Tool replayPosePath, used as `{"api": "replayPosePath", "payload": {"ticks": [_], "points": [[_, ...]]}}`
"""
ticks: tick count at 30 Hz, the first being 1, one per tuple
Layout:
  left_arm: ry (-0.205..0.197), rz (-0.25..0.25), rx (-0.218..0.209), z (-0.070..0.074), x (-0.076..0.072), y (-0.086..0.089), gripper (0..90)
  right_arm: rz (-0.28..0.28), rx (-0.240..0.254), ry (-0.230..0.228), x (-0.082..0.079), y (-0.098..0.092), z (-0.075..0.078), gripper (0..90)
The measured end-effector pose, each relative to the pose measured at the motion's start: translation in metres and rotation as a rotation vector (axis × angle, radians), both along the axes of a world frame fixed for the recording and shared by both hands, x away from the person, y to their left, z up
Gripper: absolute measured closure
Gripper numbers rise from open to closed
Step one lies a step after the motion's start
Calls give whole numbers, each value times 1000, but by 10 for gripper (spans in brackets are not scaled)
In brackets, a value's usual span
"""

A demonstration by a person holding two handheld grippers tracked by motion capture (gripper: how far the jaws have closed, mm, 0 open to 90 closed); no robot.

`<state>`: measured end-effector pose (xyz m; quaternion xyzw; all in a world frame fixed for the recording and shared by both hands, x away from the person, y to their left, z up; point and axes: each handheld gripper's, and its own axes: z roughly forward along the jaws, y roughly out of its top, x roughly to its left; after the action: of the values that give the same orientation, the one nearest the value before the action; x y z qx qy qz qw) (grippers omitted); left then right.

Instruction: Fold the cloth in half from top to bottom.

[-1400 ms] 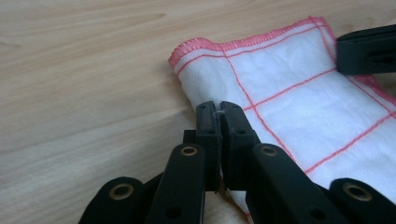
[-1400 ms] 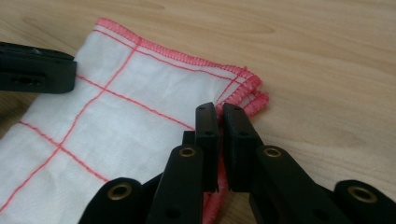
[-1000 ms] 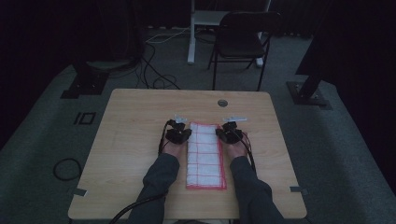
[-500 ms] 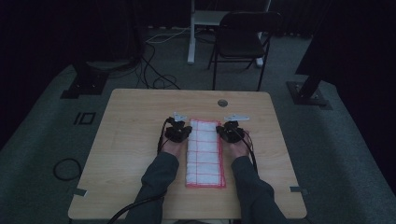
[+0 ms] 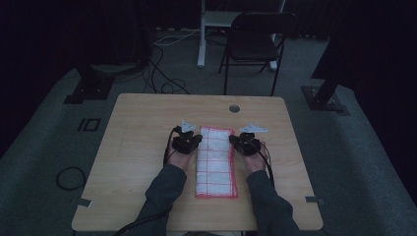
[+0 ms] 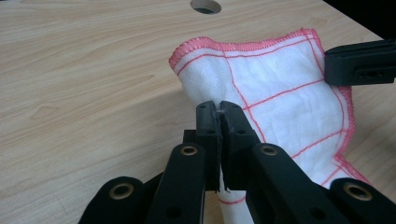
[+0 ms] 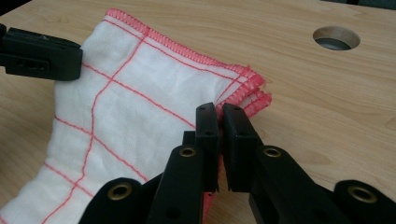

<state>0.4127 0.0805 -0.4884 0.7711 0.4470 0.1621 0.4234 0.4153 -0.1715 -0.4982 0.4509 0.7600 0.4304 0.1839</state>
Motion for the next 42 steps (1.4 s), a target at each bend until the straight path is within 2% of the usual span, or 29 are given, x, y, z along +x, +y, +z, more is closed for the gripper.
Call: {"api": "replayPosePath", "payload": {"ticks": [9,19,28,31,36,42], "points": [[-3,-10,1,9,-11,-1,877,17,2,-24,-11,-3,6,862],[-20,-26,-24,13,-24,1,877,29,10,-44,-24,-7,9,862],[-26,-34,-41,15,-33,3,877,38,16,-54,-31,-8,12,862],[-24,-33,-68,14,-39,4,877,42,18,-56,-36,-8,11,862],[-20,-34,-87,10,-45,6,876,51,10,-57,-42,-8,10,862],[-21,-42,-93,11,-51,6,876,57,9,-58,-48,-9,9,862]]}}
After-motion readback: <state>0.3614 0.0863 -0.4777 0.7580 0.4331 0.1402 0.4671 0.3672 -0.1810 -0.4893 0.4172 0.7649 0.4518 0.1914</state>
